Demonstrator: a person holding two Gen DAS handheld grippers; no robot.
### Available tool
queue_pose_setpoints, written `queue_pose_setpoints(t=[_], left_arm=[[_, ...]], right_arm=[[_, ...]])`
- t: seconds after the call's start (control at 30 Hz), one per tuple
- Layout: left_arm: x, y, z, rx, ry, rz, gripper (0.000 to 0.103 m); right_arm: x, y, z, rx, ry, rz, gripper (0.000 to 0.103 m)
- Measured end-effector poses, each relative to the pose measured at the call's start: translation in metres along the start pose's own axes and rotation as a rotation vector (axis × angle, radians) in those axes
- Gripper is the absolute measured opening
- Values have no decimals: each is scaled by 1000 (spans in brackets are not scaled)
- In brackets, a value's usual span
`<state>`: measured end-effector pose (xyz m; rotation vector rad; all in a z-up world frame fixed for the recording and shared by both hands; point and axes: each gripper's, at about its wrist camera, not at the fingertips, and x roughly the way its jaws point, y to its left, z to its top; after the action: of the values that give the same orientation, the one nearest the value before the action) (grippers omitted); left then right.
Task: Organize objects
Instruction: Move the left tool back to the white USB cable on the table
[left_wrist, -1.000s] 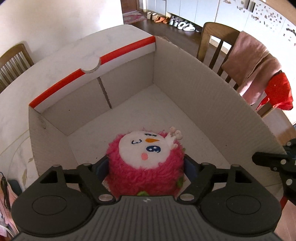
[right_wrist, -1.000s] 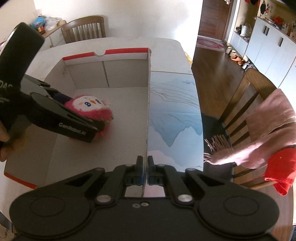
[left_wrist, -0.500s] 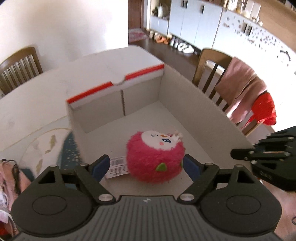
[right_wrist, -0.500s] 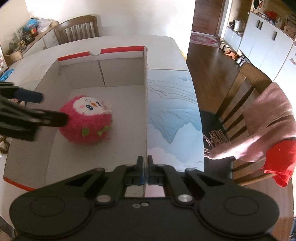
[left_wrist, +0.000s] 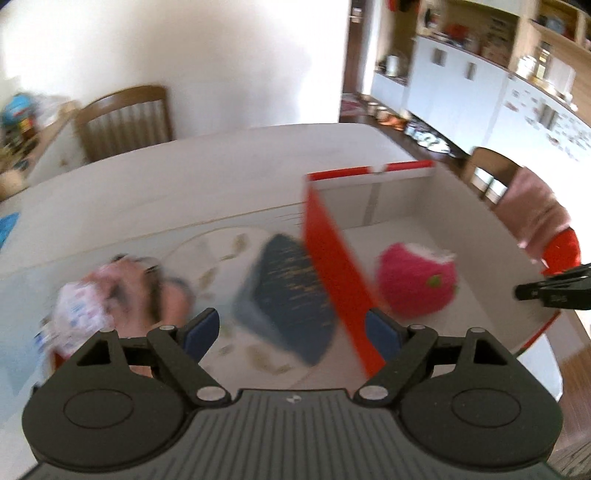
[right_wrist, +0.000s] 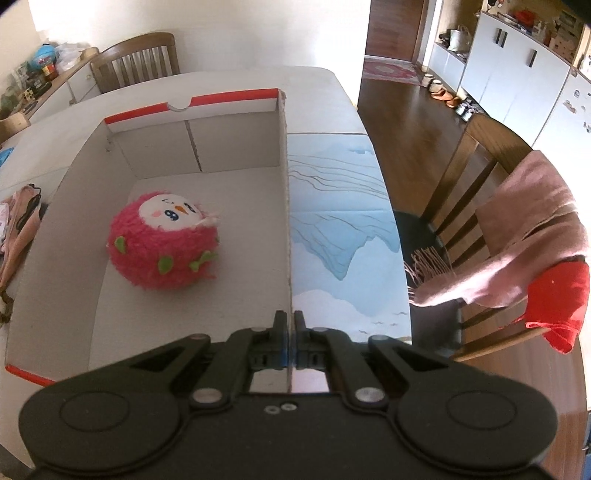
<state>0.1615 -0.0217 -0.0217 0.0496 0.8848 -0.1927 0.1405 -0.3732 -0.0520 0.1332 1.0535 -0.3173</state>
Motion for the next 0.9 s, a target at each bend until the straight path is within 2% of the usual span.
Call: queue_pose_setpoints(t=[0.23,0.37,0.63,0.9], left_arm=[[-12,72,-22,-131,7,119,86],[-15,113,-29,-195,12,188,96],[-6,177,-44,-300,85,190,97],[18,198,-55,-266,129,257,97]], right_arm=[[1,3,0,17,8,-27,3],[1,5,1,19,12,-42,4],[3,9,2,24,17,-70,5],[4,10,1,33,17,-92,6]])
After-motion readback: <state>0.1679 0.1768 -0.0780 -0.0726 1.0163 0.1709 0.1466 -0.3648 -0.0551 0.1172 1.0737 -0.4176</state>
